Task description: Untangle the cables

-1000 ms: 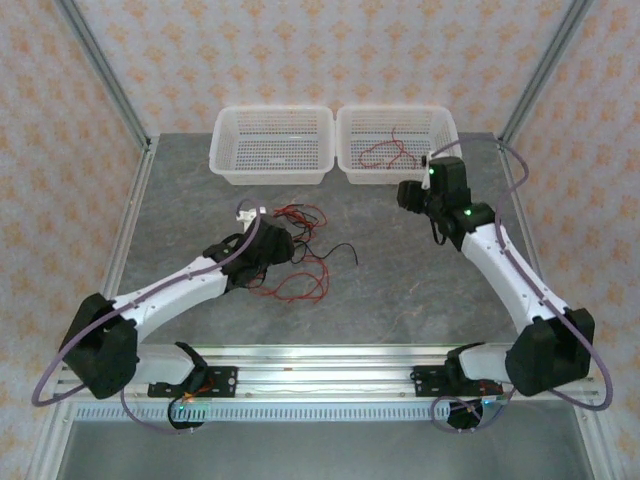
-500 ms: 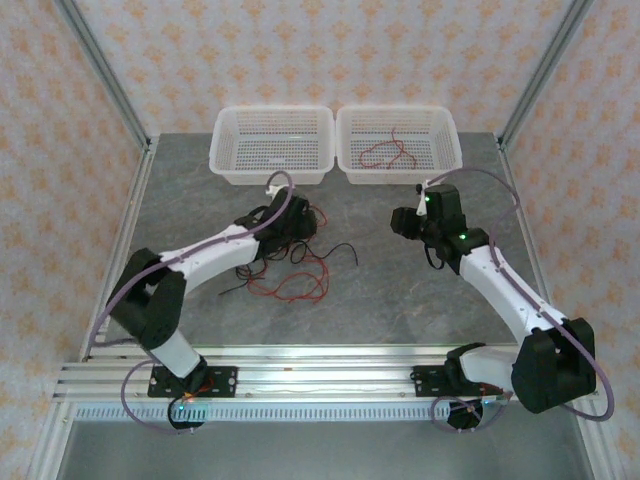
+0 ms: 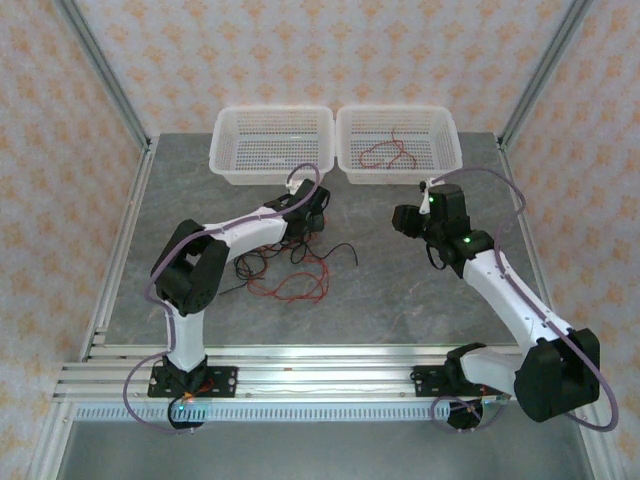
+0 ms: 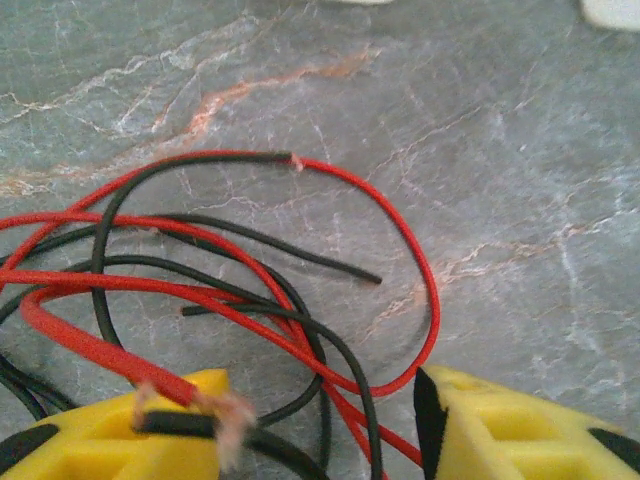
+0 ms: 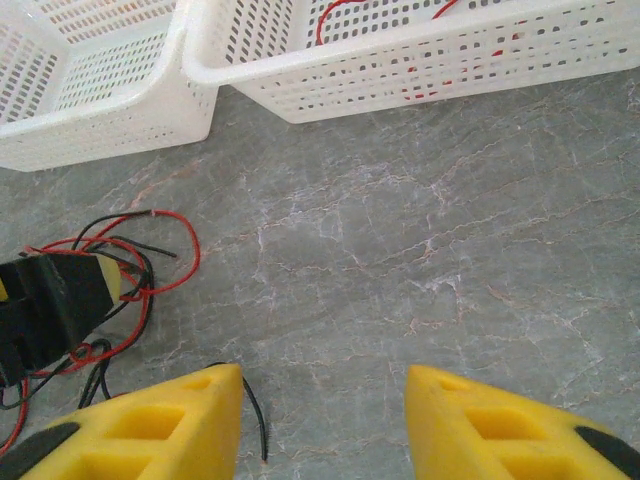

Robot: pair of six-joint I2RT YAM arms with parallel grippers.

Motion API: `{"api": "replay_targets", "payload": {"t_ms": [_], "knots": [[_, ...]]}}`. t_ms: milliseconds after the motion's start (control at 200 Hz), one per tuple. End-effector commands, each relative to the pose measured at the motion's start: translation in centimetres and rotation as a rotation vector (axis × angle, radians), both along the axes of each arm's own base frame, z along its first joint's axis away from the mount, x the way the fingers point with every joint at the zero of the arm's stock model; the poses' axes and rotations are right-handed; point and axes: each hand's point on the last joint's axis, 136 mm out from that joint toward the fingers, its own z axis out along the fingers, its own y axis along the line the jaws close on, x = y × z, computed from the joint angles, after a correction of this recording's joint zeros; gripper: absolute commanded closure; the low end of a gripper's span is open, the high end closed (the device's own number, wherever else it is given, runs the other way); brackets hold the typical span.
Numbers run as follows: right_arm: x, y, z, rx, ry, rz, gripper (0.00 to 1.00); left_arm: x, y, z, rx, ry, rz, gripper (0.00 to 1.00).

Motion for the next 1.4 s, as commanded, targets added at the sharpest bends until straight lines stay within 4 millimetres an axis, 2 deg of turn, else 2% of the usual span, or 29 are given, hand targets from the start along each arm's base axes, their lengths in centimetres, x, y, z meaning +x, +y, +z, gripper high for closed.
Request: {"api": "replay_targets", "payload": {"t_ms": [0, 65, 145, 190, 215, 350, 480, 686, 771, 976, 1091, 1231, 1396], "knots": [[0.1, -0.2, 1.1, 0.005, -0.034, -0.019, 0.55, 0.3, 0.7, 0.2, 0.02, 0.003, 0.028, 0.57], [0.0, -0.3, 1.1, 0.005, -0.036, -0.02, 0.55, 0.4, 0.5, 0.6, 0.007, -0.005, 0.021, 0.68], [0.0, -0.3, 1.0, 0.003, -0.033, -0.022, 0.55, 0.5, 0.2, 1.6, -0.01, -0.027, 0.018, 0.91], [-0.1, -0.3, 1.0, 0.003, -0.034, -0.022, 0.55, 0.5, 0.1, 1.7, -0.015, -0.029, 0.017, 1.0], [-0.1, -0.3, 1.0, 0.005, -0.032, -0.02, 0.55, 0.5, 0.0, 3.3, -0.032, -0.057, 0.016, 1.0], [-0.2, 0.0, 0.8, 0.018, -0.027, -0.011, 0.56, 0.0, -0.6, 7.1, -0.057, -0.114, 0.002, 1.0], [-0.3, 1.2, 0.9, 0.073, -0.028, 0.036, 0.56, -1.5, -2.3, 11.7, -0.102, -0.172, -0.048, 1.0], [-1.1, 6.3, 1.5, 0.328, -0.027, 0.235, 0.57, -4.6, -5.4, 18.1, -0.207, -0.25, -0.154, 1.0], [-1.7, 8.5, 2.6, 0.441, -0.05, 0.313, 0.57, -5.5, -5.8, 20.1, -0.26, -0.275, -0.174, 1.0], [-0.8, 12.9, 2.1, 0.52, -0.018, 0.364, 0.56, -7.3, -6.6, 25.2, -0.367, -0.347, -0.23, 1.0], [0.5, 15.5, 1.6, 0.533, 0.011, 0.382, 0.56, -8.0, -7.1, 27.1, -0.411, -0.369, -0.263, 1.0], [1.9, 18.0, -0.1, 0.53, 0.075, 0.381, 0.57, -8.2, -7.2, 27.7, -0.419, -0.379, -0.275, 1.0], [3.5, 18.8, -3.6, 0.478, 0.131, 0.302, 0.57, -8.3, -7.4, 28.6, -0.428, -0.396, -0.29, 1.0]]}}
